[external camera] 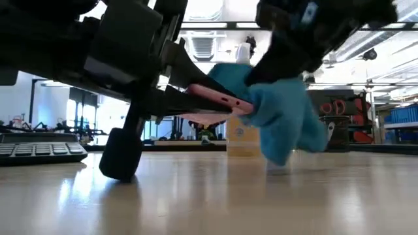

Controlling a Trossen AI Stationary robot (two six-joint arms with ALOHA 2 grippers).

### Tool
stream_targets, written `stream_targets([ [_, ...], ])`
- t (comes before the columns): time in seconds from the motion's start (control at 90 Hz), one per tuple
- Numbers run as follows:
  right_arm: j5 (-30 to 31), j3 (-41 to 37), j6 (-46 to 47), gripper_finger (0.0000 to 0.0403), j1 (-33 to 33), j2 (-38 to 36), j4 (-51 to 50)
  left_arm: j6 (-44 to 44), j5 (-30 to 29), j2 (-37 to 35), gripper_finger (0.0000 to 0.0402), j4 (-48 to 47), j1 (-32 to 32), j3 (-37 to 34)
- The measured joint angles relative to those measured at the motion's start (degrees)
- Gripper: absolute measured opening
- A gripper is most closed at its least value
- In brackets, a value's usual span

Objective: Apply microfiber cloth
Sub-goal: Wipe the pink cellphone with the blue microfiber cloth

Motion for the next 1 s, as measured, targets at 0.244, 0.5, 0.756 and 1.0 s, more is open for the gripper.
stream_targets([
  [0.244,3.1,0.1,-4.2,0.0000,0.3,0.2,5.1,5.3,0.5,0.0,0.0013,0.3,-0.1,0.2],
  [0.5,2.7,0.0,-8.2,0.0000,0.3,8.7,17.5,11.4,-0.2,0.1,0.0013,0.9,-0.3,1.9],
  [0.756,-0.9,0.3,-16.6,0.0000,-0.5,12.4,27.3,14.9,-0.5,0.1,0.0014,1.0,-1.7,3.1],
  [1.0,-1.0,1.0,-24.1,0.0000,-4.7,11.4,30.5,14.5,-2.7,0.0,0.0014,1.9,-3.9,5.8],
])
